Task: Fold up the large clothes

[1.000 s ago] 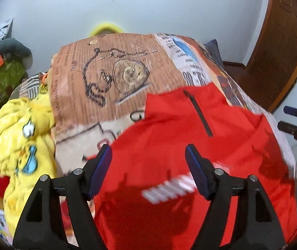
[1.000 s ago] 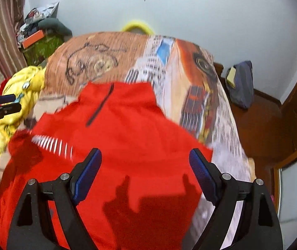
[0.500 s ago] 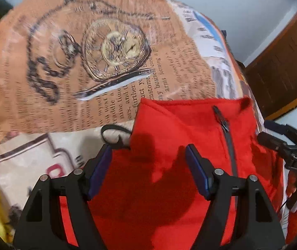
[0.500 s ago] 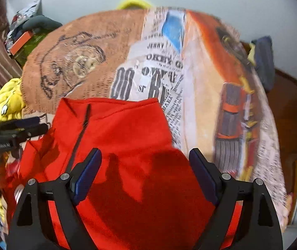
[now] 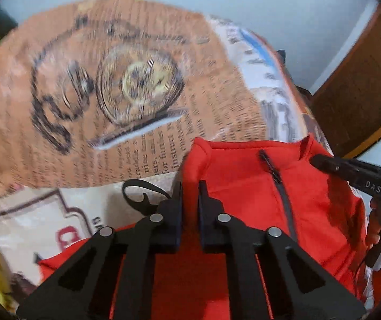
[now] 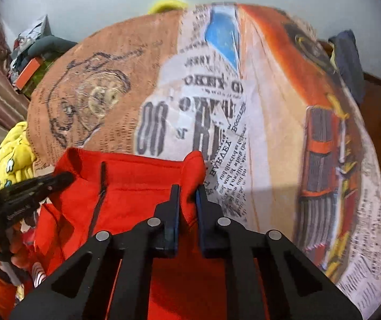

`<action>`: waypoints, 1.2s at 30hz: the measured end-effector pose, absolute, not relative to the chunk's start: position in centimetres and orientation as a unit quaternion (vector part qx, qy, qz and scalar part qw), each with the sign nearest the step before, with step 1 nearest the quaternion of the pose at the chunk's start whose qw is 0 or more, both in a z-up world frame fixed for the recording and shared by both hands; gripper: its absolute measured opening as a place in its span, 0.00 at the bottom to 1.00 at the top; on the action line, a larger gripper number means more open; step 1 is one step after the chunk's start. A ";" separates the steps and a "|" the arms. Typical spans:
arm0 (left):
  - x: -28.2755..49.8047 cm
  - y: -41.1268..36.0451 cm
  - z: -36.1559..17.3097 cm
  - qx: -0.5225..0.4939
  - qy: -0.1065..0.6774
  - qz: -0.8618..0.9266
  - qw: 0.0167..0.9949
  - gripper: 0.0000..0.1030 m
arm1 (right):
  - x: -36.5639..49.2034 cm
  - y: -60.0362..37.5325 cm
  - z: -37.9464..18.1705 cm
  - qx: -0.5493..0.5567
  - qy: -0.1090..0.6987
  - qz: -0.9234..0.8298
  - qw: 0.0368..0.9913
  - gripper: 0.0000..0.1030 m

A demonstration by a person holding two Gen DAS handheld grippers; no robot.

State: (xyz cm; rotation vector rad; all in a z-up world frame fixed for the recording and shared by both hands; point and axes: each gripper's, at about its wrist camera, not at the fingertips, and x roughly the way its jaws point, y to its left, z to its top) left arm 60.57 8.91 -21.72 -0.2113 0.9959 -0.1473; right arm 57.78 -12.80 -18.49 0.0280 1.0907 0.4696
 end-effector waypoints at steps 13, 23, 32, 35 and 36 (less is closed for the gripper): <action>47.2 6.6 -9.6 -0.021 0.430 -0.124 0.894 0.08 | 43.2 -14.0 -6.9 -0.042 0.425 0.283 0.859 0.08; 37.9 4.4 -13.9 0.002 0.474 -0.154 0.867 0.09 | 34.2 -14.2 -11.0 -0.038 0.465 0.288 0.836 0.08; 33.3 3.2 -21.4 0.015 0.525 -0.153 0.837 0.29 | 30.5 -15.1 -17.1 -0.043 0.525 0.268 0.807 0.14; 32.3 4.1 -21.4 -0.004 0.522 -0.148 0.840 0.45 | 29.6 -15.2 -17.1 -0.058 0.530 0.263 0.804 0.18; 32.0 4.6 -21.4 -0.009 0.525 -0.147 0.838 0.46 | 29.4 -15.4 -16.8 -0.062 0.531 0.262 0.803 0.21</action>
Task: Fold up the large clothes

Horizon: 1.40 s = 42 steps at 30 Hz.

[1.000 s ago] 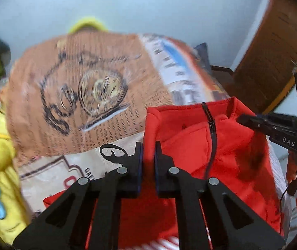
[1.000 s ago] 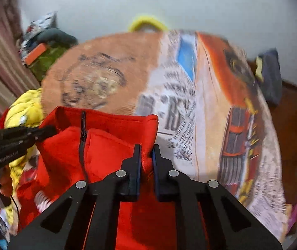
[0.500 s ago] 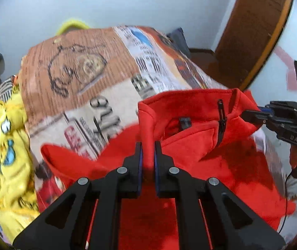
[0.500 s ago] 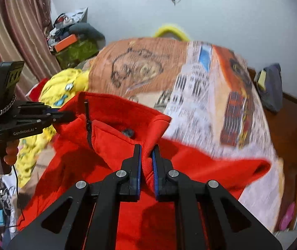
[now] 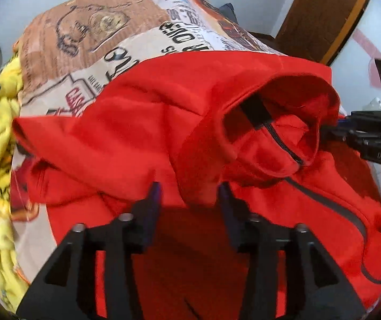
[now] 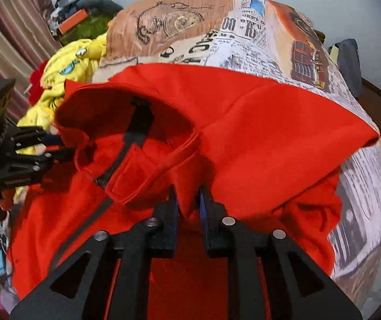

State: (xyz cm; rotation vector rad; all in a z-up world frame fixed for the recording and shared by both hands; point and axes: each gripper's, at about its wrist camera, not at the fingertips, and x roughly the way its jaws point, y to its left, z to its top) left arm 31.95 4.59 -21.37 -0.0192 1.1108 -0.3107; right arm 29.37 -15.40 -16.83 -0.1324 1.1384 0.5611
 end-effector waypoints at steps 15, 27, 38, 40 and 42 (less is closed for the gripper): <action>34.2 9.6 -12.8 -0.005 0.441 -0.070 0.895 0.51 | 31.2 -15.8 -9.7 -0.053 0.436 0.267 0.858 0.48; 37.6 5.3 -18.5 -0.021 0.493 -0.158 0.855 0.51 | 34.3 -14.1 -17.0 -0.059 0.537 0.281 0.793 0.48; 31.0 3.0 -21.3 0.086 0.479 -0.100 0.868 0.60 | 30.6 -16.7 -18.9 -0.124 0.529 0.268 0.796 0.65; 30.2 3.6 -21.2 0.074 0.481 -0.103 0.868 0.63 | 30.4 -17.8 -18.7 -0.112 0.530 0.264 0.798 0.66; 29.4 4.5 -21.4 0.067 0.482 -0.099 0.868 0.69 | 30.6 -18.7 -18.8 -0.099 0.534 0.257 0.800 0.67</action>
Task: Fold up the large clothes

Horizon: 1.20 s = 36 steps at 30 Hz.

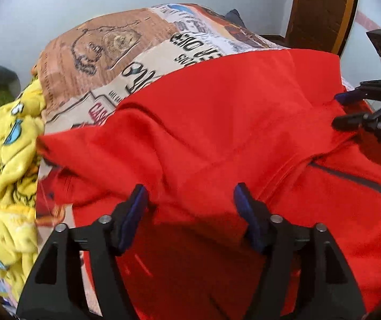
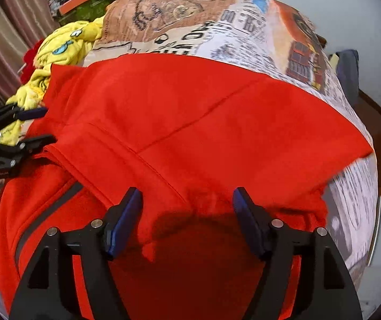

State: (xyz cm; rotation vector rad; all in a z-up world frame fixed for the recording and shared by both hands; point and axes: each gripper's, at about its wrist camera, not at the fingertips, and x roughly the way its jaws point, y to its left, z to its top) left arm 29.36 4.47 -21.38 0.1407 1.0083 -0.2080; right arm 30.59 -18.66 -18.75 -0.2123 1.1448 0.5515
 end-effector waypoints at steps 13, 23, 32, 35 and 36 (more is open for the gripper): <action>27.5 15.2 -18.5 -0.068 0.476 0.012 0.877 0.71 | 29.4 -25.3 -16.9 -0.028 0.525 0.178 0.832 0.68; 32.8 19.6 -21.7 -0.263 0.481 0.010 0.836 0.74 | 33.2 -27.8 -16.0 0.082 0.508 0.141 0.846 0.73; 38.1 21.4 -27.7 -0.308 0.521 0.043 0.795 0.74 | 37.4 -26.9 -20.3 0.106 0.542 0.135 0.822 0.73; 38.3 21.7 -29.0 -0.329 0.519 0.030 0.789 0.74 | 38.4 -26.4 -20.7 0.104 0.536 0.144 0.825 0.73; 38.2 21.7 -29.0 -0.328 0.513 0.026 0.793 0.70 | 38.8 -26.1 -20.8 0.097 0.534 0.144 0.827 0.72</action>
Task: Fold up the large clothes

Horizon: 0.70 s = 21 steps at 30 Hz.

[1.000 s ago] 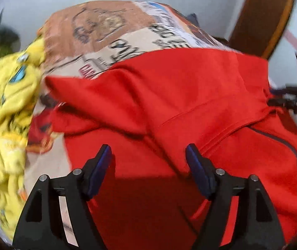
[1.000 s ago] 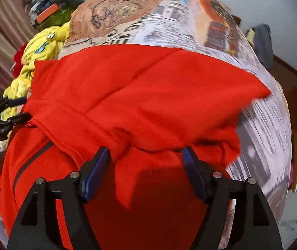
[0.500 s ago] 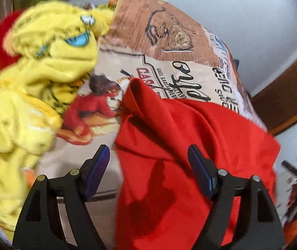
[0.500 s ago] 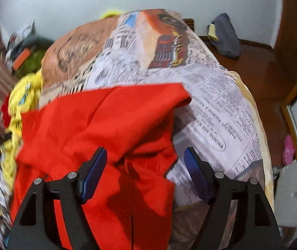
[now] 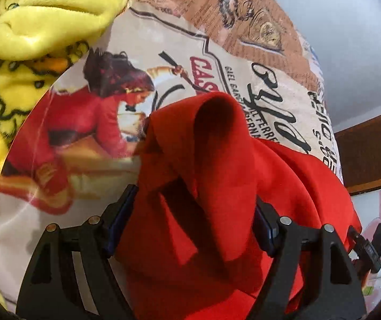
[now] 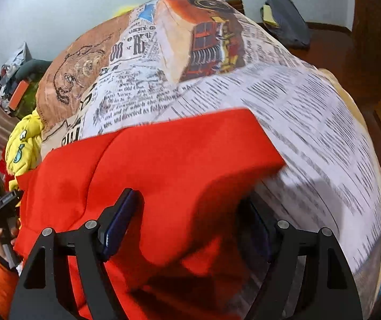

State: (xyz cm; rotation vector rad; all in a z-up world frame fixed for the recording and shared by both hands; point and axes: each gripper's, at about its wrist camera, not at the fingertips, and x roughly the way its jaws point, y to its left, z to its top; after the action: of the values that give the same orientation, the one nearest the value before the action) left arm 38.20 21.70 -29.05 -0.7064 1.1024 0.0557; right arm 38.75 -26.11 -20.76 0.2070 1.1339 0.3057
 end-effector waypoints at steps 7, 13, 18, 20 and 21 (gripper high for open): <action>36.7 21.9 -27.6 -0.316 0.482 0.013 0.817 0.16 | 39.6 -24.9 -20.2 0.070 0.511 0.159 0.842 0.25; 37.6 21.8 -22.8 -0.251 0.440 0.026 0.862 0.10 | 41.2 -23.4 -17.8 0.038 0.475 0.162 0.864 0.15; 40.7 21.8 -19.8 -0.217 0.418 0.035 0.882 0.09 | 44.2 -21.8 -16.3 0.024 0.454 0.158 0.877 0.14; 42.1 21.8 -19.0 -0.206 0.409 0.039 0.888 0.09 | 45.8 -21.3 -15.9 0.025 0.446 0.154 0.881 0.14; 42.9 21.8 -18.8 -0.196 0.407 0.045 0.891 0.09 | 46.5 -21.0 -15.7 0.024 0.443 0.151 0.883 0.14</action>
State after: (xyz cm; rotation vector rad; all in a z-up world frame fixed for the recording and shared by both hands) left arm 42.92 21.81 -18.80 -0.4059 0.8450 0.0928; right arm 46.51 -21.04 -15.75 0.0501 0.9217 0.3143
